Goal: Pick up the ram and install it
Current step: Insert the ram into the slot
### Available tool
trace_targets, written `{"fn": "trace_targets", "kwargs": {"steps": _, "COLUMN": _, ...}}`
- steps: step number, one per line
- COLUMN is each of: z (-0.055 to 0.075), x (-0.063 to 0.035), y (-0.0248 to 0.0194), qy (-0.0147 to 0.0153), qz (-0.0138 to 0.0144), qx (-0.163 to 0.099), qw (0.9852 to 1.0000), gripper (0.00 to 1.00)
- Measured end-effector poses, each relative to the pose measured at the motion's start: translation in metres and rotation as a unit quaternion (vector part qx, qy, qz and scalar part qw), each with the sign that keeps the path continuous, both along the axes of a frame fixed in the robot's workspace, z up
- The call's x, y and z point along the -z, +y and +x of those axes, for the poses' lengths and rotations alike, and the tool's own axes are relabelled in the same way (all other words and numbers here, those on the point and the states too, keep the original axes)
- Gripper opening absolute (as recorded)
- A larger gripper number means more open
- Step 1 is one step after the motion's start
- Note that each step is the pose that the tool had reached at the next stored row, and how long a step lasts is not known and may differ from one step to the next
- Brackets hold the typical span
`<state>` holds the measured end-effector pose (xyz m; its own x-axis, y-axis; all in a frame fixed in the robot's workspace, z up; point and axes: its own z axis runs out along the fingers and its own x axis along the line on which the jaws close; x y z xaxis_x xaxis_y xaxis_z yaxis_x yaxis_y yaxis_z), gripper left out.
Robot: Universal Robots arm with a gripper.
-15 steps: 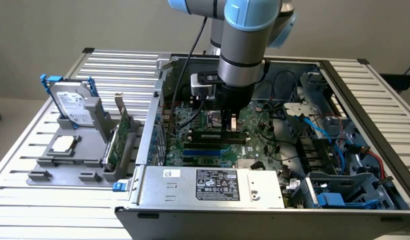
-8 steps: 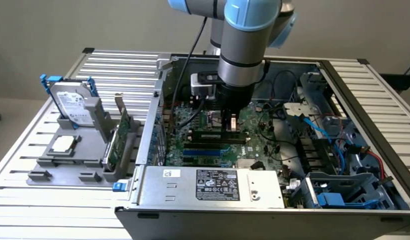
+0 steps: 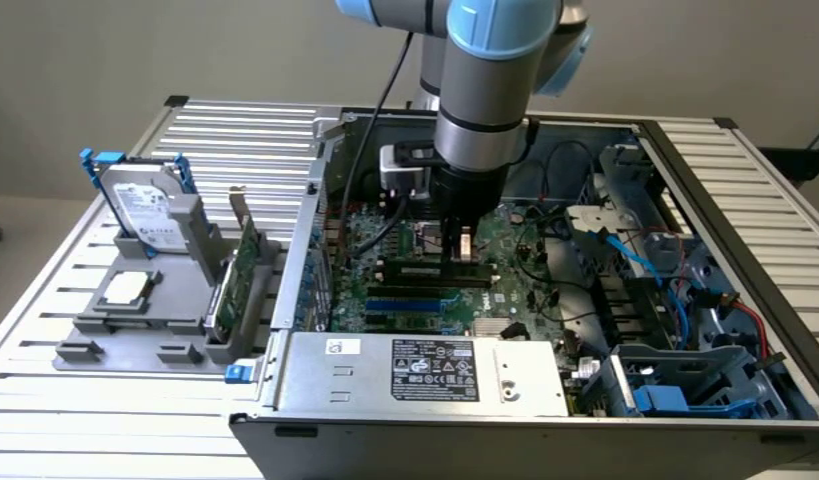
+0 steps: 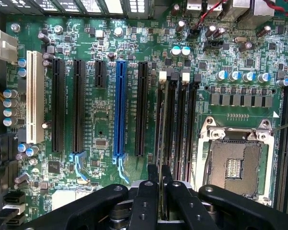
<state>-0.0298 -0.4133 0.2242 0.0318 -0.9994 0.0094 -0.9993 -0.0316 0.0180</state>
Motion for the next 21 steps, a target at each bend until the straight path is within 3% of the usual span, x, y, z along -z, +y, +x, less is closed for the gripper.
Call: {"fn": "trace_targets", "kwargs": {"steps": 21, "z": 0.0, "x": 0.0006, "y": 0.0002, "qy": 0.0, "qz": -0.0002, "qx": -0.007, "qw": 1.0, "gripper": 0.14}}
